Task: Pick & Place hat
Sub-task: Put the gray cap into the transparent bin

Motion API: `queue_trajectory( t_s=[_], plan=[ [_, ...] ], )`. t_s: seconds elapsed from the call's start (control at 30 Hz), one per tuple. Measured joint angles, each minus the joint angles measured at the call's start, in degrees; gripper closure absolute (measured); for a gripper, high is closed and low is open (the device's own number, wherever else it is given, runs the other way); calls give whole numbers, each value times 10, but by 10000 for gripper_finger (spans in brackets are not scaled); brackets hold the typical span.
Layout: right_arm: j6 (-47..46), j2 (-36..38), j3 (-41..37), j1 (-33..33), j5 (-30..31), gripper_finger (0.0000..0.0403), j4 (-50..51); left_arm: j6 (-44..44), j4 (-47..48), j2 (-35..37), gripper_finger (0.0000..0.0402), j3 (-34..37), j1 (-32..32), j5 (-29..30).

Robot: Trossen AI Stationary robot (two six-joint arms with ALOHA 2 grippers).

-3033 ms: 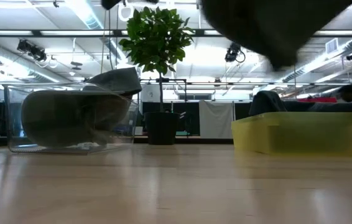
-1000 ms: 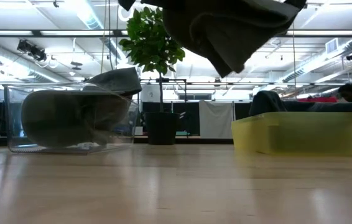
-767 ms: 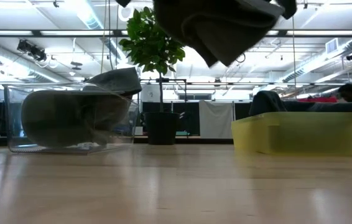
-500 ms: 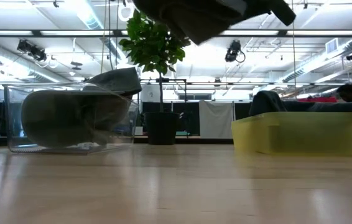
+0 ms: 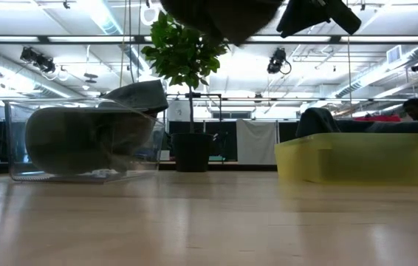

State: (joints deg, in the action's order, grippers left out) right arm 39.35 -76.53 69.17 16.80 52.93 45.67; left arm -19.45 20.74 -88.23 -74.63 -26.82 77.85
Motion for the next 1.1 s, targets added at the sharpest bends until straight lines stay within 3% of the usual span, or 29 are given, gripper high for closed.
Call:
queue_trajectory(
  t_s=[0.07,0.13,0.33,0.5,0.67,0.83,0.97,1.1],
  plan=[
    [-10,0,0,0,-4,324,0,85,48,12,390,0,28,-112],
    [-19,0,0,0,-14,324,0,177,132,18,390,0,53,-170],
    [-29,0,0,0,-27,324,8,421,428,24,390,-4,81,-162],
    [-29,0,0,0,-29,324,7,609,611,25,390,-44,44,-166],
    [-29,0,0,0,-30,324,8,676,686,25,390,-95,-20,-183],
    [-29,0,0,0,-30,324,7,680,690,25,390,-136,-55,-304],
    [-29,0,0,0,-37,324,6,683,692,25,390,-123,-54,-346],
    [-29,0,0,0,-72,324,6,675,693,24,390,-107,-46,-322]
  ],
)
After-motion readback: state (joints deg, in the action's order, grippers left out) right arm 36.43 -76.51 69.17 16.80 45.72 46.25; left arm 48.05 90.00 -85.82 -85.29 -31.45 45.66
